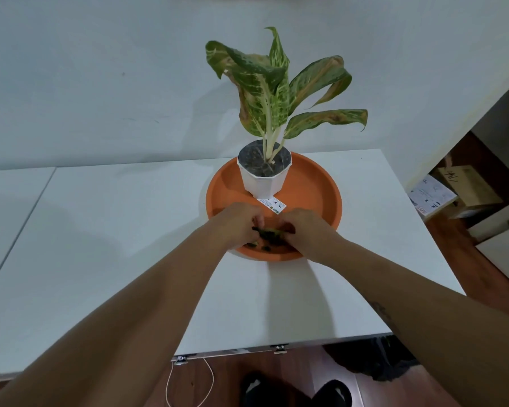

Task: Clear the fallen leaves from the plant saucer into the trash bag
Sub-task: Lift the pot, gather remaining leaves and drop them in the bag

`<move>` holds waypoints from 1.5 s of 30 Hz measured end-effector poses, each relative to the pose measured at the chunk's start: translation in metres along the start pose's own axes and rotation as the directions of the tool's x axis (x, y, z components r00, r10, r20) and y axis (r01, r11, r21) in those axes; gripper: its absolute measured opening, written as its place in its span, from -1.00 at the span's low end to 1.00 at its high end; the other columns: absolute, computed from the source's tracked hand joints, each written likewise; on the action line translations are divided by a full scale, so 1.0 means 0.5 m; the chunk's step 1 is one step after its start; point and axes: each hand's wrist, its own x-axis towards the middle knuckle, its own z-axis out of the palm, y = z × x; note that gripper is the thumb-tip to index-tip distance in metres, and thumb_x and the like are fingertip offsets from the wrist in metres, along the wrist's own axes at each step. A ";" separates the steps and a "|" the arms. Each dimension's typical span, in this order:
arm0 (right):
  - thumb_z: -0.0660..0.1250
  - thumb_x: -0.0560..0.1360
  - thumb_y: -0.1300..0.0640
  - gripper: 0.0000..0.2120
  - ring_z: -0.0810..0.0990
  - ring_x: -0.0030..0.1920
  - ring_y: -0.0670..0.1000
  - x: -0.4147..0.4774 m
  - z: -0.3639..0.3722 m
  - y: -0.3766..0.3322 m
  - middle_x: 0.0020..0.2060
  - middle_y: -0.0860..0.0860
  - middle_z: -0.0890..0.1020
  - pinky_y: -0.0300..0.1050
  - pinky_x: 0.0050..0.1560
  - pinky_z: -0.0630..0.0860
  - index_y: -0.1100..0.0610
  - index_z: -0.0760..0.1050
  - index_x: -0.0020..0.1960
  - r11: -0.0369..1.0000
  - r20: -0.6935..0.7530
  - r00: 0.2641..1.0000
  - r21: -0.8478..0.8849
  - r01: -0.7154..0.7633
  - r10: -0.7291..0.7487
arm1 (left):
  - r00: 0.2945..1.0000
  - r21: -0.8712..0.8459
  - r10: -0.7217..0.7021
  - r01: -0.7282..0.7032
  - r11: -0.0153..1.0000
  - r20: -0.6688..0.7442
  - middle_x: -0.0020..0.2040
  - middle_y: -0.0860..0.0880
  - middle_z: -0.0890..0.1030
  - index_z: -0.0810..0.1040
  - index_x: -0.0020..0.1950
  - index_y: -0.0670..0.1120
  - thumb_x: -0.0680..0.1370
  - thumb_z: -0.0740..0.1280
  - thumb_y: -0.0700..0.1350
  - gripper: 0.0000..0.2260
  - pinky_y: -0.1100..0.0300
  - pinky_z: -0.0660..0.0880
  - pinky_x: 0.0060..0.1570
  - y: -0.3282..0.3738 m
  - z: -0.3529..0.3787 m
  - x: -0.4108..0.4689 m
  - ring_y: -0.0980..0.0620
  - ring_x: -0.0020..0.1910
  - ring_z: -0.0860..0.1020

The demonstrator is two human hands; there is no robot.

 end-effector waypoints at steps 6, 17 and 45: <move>0.38 0.43 0.16 -0.63 0.48 0.06 0.10 -0.005 -0.027 0.021 0.02 0.07 0.45 -0.20 -0.05 0.36 0.09 0.49 0.24 0.998 0.079 0.995 -0.016 -0.058 0.059 | 0.998 -0.077 0.054 -0.057 0.995 -0.036 -0.01 0.07 0.57 0.57 -0.03 0.05 0.32 0.58 -0.04 -0.70 0.23 0.47 -0.05 -0.001 0.004 0.002 0.07 0.01 0.55; 0.29 0.47 0.27 -0.87 0.55 -0.02 0.13 -0.006 -0.016 0.006 -0.03 0.16 0.62 -0.15 -0.13 0.39 0.23 0.57 -0.01 1.000 0.039 0.999 -0.026 -0.017 0.018 | 0.989 -0.009 0.042 -0.043 0.999 -0.142 -0.06 0.00 0.57 0.63 -0.09 -0.07 0.41 0.48 -0.20 -0.89 0.32 0.35 -0.26 -0.001 0.022 -0.009 0.00 -0.07 0.56; 0.39 0.48 0.25 -0.96 0.63 -0.22 0.00 -0.010 -0.054 0.007 -0.22 0.13 0.68 -0.14 -0.09 0.60 0.22 0.61 -0.11 0.250 0.109 0.877 0.936 -0.249 0.469 | 0.965 -0.776 -0.243 0.077 0.626 -0.101 -0.14 -0.03 0.72 0.72 -0.06 -0.07 0.46 0.45 -0.27 -0.86 0.28 0.51 -0.19 -0.005 -0.012 0.009 0.11 -0.22 0.63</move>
